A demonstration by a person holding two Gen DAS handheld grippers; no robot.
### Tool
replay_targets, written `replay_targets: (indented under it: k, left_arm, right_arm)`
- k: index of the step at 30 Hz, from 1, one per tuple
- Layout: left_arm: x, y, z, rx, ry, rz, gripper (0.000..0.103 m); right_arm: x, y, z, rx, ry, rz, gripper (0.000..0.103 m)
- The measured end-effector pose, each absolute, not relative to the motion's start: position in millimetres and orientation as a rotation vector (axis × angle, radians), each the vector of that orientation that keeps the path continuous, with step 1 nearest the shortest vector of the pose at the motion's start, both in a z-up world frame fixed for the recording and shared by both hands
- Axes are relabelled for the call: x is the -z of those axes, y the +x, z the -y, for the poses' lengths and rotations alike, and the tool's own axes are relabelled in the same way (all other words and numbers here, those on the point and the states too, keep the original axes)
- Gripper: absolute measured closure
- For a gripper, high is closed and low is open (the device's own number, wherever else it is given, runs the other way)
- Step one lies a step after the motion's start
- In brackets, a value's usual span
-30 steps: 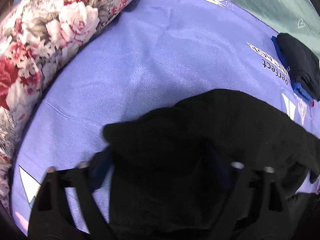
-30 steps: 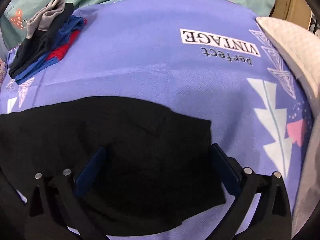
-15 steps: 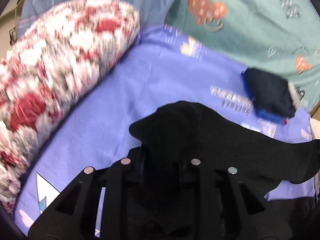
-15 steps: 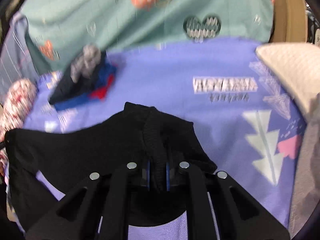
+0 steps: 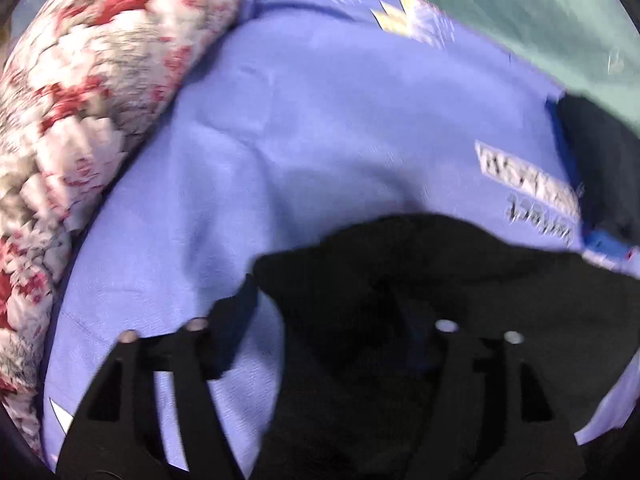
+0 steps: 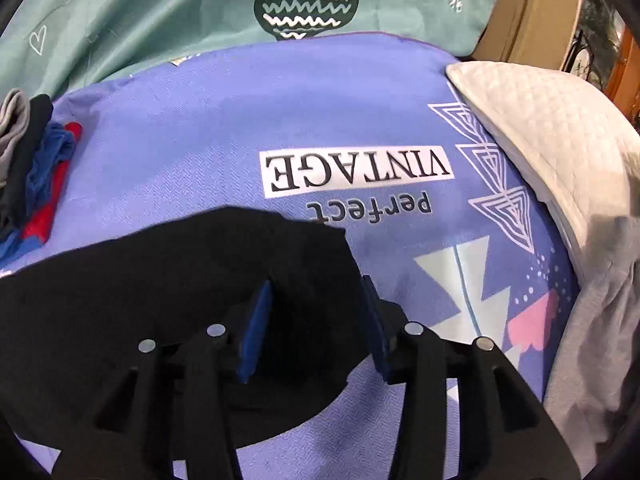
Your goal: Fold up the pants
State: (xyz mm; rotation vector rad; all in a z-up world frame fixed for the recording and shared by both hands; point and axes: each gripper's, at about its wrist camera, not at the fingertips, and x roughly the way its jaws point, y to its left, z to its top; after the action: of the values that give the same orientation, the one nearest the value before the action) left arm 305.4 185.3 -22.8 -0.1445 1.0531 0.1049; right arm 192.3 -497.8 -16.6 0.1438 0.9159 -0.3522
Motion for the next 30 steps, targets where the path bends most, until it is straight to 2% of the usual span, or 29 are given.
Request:
replay_targets:
  k: [1, 2, 7, 10, 16, 22, 26, 30]
  left_arm:
    - [15, 299, -193, -0.113, -0.152, -1.032, 0.017]
    - [8, 291, -202, -0.126, -0.155, -1.014, 0.017]
    - [-22, 210, -257, -0.146, -0.283, -0.989, 0.017]
    - [-19, 143, -262, -0.098, -0.304, -0.99, 0.017]
    - [33, 69, -240, 0.026, -0.435, -1.116, 0.018]
    - [63, 77, -194, 0.103, -0.484, -1.15, 0.017]
    - [69, 91, -185, 0.048, -0.532, -1.127, 0.002]
    - [69, 97, -174, -0.007, -0.533, -1.103, 0.003]
  right_arm:
    - [12, 183, 499, 0.342, 0.161, -0.882, 0.037]
    - [7, 172, 501, 0.339, 0.171, -0.85, 0.033]
    - [-25, 92, 514, 0.298, 0.241, -0.782, 0.022]
    - [-35, 28, 520, 0.275, 0.277, -0.773, 0.013]
    - [-12, -80, 527, 0.295, 0.376, -0.783, 0.012]
    - [13, -131, 523, 0.298, 0.374, -0.798, 0.012]
    - [24, -151, 529, 0.291, 0.426, -0.803, 0.012]
    - [27, -160, 528, 0.261, 0.426, -0.813, 0.012]
